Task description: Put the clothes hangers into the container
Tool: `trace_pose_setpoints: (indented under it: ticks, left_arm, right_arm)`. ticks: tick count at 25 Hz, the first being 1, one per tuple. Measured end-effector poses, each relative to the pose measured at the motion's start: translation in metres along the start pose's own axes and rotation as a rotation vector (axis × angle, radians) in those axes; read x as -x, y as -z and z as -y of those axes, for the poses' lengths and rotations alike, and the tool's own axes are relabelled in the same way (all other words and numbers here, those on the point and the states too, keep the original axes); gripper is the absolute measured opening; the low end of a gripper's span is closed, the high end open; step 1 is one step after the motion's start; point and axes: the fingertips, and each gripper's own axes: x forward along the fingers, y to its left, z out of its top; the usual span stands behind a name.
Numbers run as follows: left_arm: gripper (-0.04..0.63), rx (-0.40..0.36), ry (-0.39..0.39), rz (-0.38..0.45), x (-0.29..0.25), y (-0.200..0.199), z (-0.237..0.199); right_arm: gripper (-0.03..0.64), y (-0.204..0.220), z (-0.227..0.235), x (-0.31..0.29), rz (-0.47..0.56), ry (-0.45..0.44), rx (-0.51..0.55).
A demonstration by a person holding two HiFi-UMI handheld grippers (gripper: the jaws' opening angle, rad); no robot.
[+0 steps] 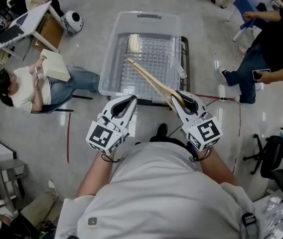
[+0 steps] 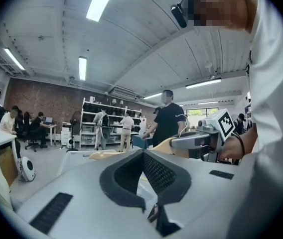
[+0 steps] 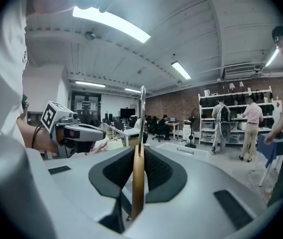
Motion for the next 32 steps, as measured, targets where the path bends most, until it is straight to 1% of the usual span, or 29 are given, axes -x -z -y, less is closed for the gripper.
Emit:
trace_pose_setpoints:
  ticks: [6,13,18,23,27,32]
  left_arm:
    - [0.017,0.014,-0.018,-0.001,-0.054,-0.002,-0.005]
    - [0.017,0.014,-0.041,-0.009,-0.095,-0.006,-0.014]
    - [0.017,0.021,-0.061,-0.024,-0.108,-0.003,-0.028]
    - [0.017,0.028,-0.068,-0.033,-0.114,0.001,-0.055]
    - [0.017,0.036,-0.066,-0.031,-0.117,0.002,-0.085]
    - [0.017,0.043,-0.041,-0.035,-0.117,0.005,-0.124]
  right_arm:
    - [0.064,-0.003,0.052,-0.007,-0.002,-0.018,-0.002]
    - [0.064,-0.007,0.092,-0.019,0.003,-0.047,-0.012]
    - [0.064,-0.006,0.103,-0.038,0.003,-0.067,-0.034]
    - [0.064,-0.005,0.108,-0.069,-0.013,-0.076,-0.045]
    - [0.064,-0.003,0.106,-0.1,-0.033,-0.076,-0.059]
    - [0.064,-0.007,0.106,-0.141,-0.054,-0.047,-0.059]
